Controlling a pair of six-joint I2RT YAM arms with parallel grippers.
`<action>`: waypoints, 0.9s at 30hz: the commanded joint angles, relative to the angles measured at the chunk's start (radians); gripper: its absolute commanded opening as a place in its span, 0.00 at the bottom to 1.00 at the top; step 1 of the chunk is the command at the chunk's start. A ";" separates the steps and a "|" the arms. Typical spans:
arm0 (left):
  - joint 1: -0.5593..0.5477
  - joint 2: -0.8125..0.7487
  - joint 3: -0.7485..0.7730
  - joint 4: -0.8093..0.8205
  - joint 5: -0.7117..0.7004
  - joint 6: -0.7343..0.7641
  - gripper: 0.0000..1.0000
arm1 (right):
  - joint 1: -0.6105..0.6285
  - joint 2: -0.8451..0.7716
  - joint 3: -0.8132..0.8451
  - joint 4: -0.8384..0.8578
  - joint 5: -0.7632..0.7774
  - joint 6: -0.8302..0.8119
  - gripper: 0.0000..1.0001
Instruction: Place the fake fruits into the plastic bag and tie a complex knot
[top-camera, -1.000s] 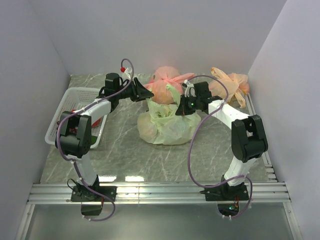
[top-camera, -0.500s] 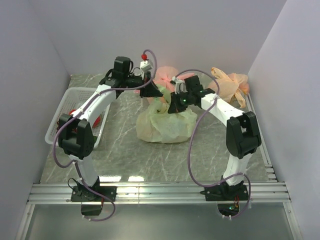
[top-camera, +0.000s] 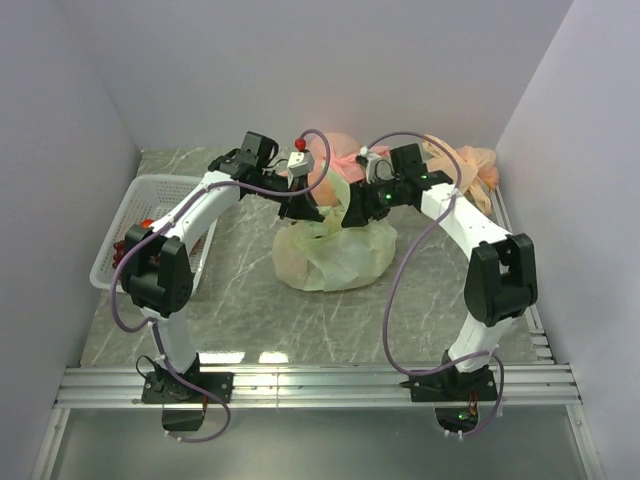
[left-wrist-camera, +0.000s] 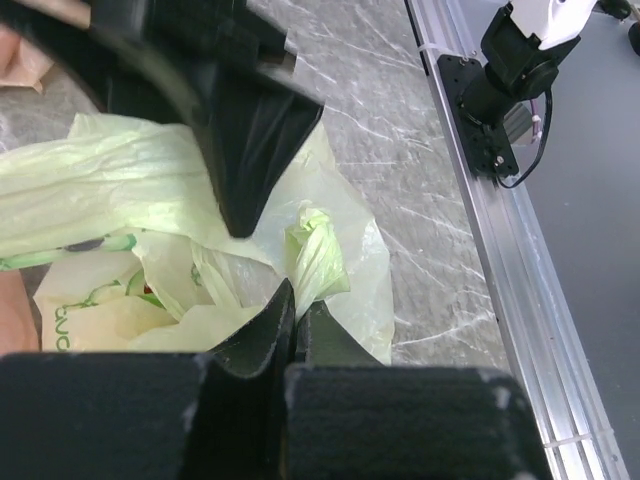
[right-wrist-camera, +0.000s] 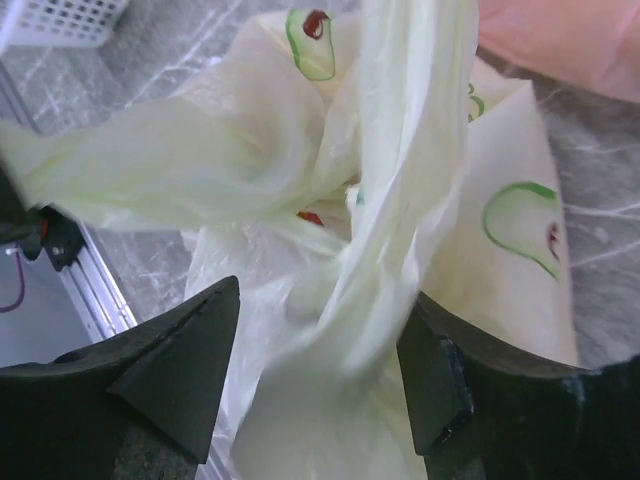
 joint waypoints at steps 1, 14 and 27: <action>0.001 -0.042 0.023 0.016 0.016 0.022 0.00 | -0.021 -0.077 0.004 -0.019 -0.057 -0.023 0.71; -0.003 -0.024 0.074 0.100 0.053 -0.070 0.00 | -0.052 -0.017 0.004 0.112 0.035 0.039 0.68; -0.025 0.015 0.079 0.479 0.105 -0.392 0.01 | -0.025 -0.037 -0.021 0.249 -0.190 -0.058 0.00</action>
